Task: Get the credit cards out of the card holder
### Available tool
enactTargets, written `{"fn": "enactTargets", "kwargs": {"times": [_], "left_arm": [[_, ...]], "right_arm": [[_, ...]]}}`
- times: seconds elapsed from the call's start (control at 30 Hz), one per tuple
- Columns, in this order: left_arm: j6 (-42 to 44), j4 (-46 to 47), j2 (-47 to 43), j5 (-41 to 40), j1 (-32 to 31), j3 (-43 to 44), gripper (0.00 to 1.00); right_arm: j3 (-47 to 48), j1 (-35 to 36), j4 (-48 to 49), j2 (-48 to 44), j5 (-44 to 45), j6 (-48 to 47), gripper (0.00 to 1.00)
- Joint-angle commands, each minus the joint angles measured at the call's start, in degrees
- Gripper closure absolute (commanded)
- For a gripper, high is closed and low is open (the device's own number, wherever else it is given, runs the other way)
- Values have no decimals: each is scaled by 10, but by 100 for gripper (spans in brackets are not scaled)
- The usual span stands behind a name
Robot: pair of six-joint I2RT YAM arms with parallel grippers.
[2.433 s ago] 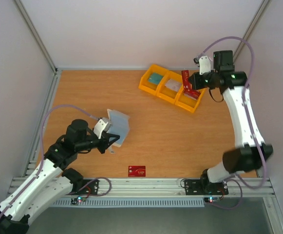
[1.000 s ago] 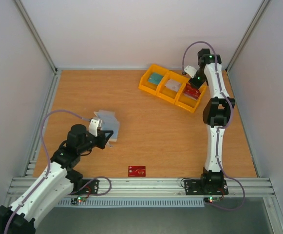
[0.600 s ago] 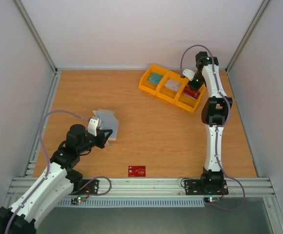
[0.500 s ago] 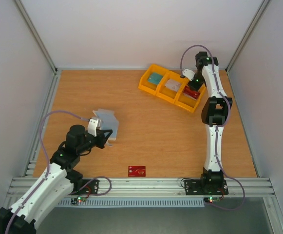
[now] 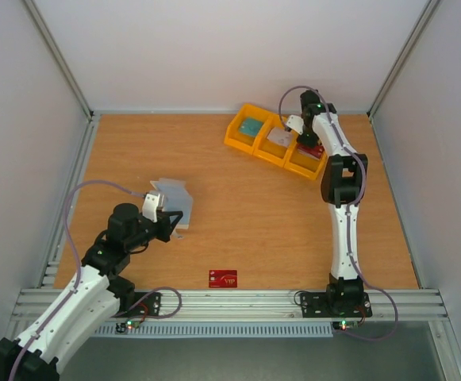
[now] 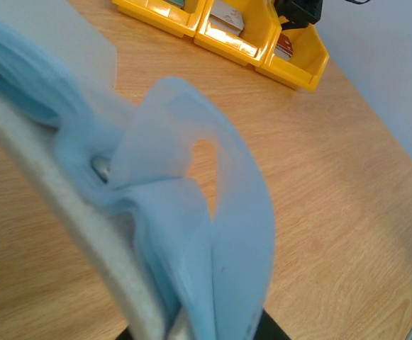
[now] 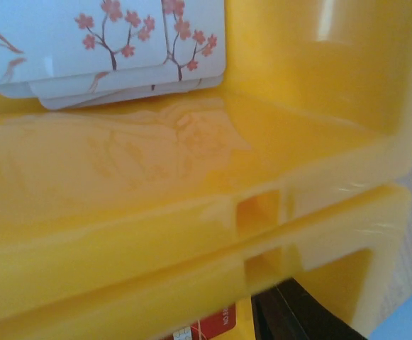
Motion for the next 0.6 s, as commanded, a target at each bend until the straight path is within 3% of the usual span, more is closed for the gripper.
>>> {"fn": "enactTargets", "kwargs": {"times": [0.0,0.1,0.17,0.2,0.23,0.27,0.33,0.4,0.43,0.57], "left_arm": [[-2,48,-4,4,3,-5,100],[-20,48,-1,4,4,-1,100],[-48,68,15,21,3,1,100],[-85,90,29,32,4,0,100],[-117,128,53,48,4,-4,100],[-168,176,81,74,4,-10,100],[-275,238,149,104,4,-15,99],[-339,230,201,86,4,-13,96],[-361,208,218,65,4,-14,87],[-423,96,266,-1,2,-25,4]], "right_arm": [[-12,26,67,-75,33,-8,62],[-31,35,45,-132,1,34,56],[-67,38,47,-181,-26,69,47],[-101,39,53,-207,-40,91,33],[-128,40,62,-237,-51,107,12],[-158,40,73,-264,-61,125,3],[-221,40,101,-328,-75,164,2],[-287,40,133,-394,-90,211,1],[-323,40,152,-426,-95,244,1],[-430,38,202,-557,-128,377,1]]}}
